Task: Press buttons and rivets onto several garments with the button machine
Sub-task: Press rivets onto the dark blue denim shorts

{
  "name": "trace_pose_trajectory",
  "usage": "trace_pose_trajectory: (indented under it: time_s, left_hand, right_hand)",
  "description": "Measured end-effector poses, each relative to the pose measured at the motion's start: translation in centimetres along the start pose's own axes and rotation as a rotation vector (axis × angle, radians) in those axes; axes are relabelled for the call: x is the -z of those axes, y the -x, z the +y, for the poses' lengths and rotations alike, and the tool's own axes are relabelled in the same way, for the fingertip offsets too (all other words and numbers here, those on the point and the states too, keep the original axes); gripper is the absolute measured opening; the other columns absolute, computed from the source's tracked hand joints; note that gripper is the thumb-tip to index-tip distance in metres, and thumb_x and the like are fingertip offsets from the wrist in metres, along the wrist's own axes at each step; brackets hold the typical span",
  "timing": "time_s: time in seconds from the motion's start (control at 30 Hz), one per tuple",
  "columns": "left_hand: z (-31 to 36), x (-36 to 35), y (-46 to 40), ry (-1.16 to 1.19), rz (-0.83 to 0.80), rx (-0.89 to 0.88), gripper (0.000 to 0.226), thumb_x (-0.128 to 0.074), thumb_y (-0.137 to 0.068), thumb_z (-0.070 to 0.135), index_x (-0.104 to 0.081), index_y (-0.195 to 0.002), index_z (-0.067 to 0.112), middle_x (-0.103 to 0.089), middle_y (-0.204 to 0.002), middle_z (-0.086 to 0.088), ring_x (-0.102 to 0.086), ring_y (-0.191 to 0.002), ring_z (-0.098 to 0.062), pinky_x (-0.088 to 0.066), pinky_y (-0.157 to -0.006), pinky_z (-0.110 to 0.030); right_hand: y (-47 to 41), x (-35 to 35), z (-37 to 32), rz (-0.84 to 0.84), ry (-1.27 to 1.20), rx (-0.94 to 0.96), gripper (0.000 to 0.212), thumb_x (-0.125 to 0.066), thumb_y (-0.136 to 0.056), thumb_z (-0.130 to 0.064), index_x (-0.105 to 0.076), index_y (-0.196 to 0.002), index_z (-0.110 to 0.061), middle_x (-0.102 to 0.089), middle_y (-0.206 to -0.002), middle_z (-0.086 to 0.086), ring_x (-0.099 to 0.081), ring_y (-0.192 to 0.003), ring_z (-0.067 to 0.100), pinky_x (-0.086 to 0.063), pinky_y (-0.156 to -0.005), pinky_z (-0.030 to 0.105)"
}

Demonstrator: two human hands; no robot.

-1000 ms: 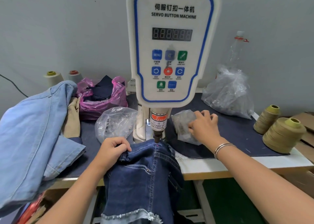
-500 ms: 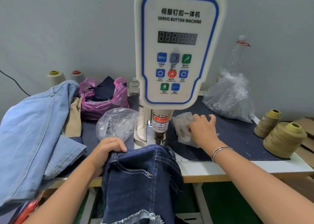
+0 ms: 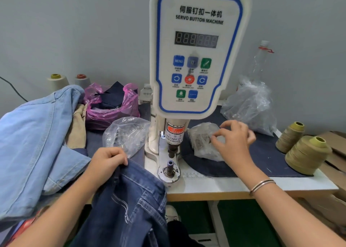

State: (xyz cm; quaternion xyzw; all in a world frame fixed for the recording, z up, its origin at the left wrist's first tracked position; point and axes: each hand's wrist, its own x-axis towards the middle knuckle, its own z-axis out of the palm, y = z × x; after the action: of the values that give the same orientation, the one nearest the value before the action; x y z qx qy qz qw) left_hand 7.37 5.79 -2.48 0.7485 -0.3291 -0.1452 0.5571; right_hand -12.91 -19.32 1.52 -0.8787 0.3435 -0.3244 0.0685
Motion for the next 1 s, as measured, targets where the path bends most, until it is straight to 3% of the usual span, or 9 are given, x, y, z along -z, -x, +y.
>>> trace_pose_trajectory:
  time_s: [0.1, 0.17, 0.27, 0.5, 0.6, 0.8, 1.0]
  left_hand:
    - [-1.7, -1.3, 0.1, -0.262, 0.114, 0.014, 0.018, -0.049, -0.062, 0.027, -0.063, -0.05, 0.031, -0.057, -0.047, 0.005, -0.052, -0.052, -0.008, -0.04, -0.062, -0.026]
    - [-2.1, -1.8, -0.2, -0.377, 0.106, 0.046, 0.02, -0.046, -0.063, 0.034, -0.064, -0.056, 0.037, -0.057, -0.047, 0.01, -0.057, -0.057, -0.013, -0.045, -0.064, -0.03]
    - [-2.0, -1.8, -0.6, -0.452, 0.059, 0.079, 0.02, -0.044, -0.062, 0.036, -0.064, -0.059, 0.038, -0.059, -0.052, 0.014, -0.059, -0.066, -0.016, -0.049, -0.069, -0.034]
    - [-1.6, -1.8, -0.6, -0.405, 0.078, 0.101, 0.021, -0.044, -0.06, 0.035, -0.065, -0.057, 0.032, -0.058, -0.052, 0.009, -0.058, -0.066, -0.018, -0.047, -0.069, -0.033]
    - [-1.6, -1.9, -0.5, -0.396, 0.079, 0.106, 0.022, -0.044, -0.061, 0.034, -0.065, -0.055, 0.03, -0.059, -0.052, 0.007, -0.059, -0.066, -0.018, -0.047, -0.069, -0.033]
    - [-1.6, -1.8, -0.6, -0.384, 0.082, 0.117, 0.022, -0.045, -0.061, 0.032, -0.065, -0.054, 0.031, -0.063, -0.056, 0.004, -0.06, -0.067, -0.016, -0.046, -0.068, -0.03]
    - [-1.5, -1.9, -0.5, -0.381, 0.085, 0.121, 0.021, -0.045, -0.061, 0.033, -0.064, -0.053, 0.031, -0.063, -0.056, 0.005, -0.06, -0.068, -0.017, -0.048, -0.072, -0.033]
  right_hand:
    - [1.8, 0.6, -3.2, -0.261, -0.667, -0.307, 0.011, -0.069, -0.086, -0.022, -0.07, -0.075, -0.024, -0.063, -0.079, -0.014, -0.056, -0.08, -0.004, -0.043, -0.079, 0.02]
    - [3.4, 0.2, -4.7, -0.443, -0.958, -0.488, 0.016, -0.067, -0.086, -0.018, -0.069, -0.071, -0.021, -0.059, -0.058, -0.01, -0.054, -0.057, 0.003, -0.044, -0.064, 0.019]
    - [4.6, -0.7, -5.8, -0.576, -1.181, -0.669, 0.027, -0.064, -0.087, -0.009, -0.061, -0.061, -0.014, -0.047, -0.055, 0.0, -0.041, -0.052, 0.008, -0.036, -0.058, 0.022]
    - [5.2, -1.8, -7.3, -0.75, -1.313, -0.752, 0.025, -0.059, -0.09, -0.011, -0.053, -0.065, -0.01, -0.042, -0.058, 0.001, -0.026, -0.035, 0.006, -0.02, -0.038, 0.016]
    - [5.1, -1.8, -7.5, -0.786, -1.355, -0.755, 0.026, -0.058, -0.091, -0.013, -0.058, -0.065, -0.011, -0.043, -0.055, 0.001, -0.022, -0.033, 0.006, -0.016, -0.037, 0.017]
    - [5.1, -1.7, -7.6, -0.859, -1.526, -0.906, 0.011, -0.059, -0.09, -0.015, -0.057, -0.083, -0.006, -0.043, -0.051, -0.002, -0.024, -0.03, 0.004, -0.02, -0.033, 0.016]
    - [5.4, -1.5, -7.7, -0.902, -1.765, -1.063, 0.015, -0.064, -0.073, -0.012, -0.06, -0.083, -0.003, -0.042, -0.05, -0.001, -0.025, -0.027, 0.004, -0.02, -0.03, 0.014]
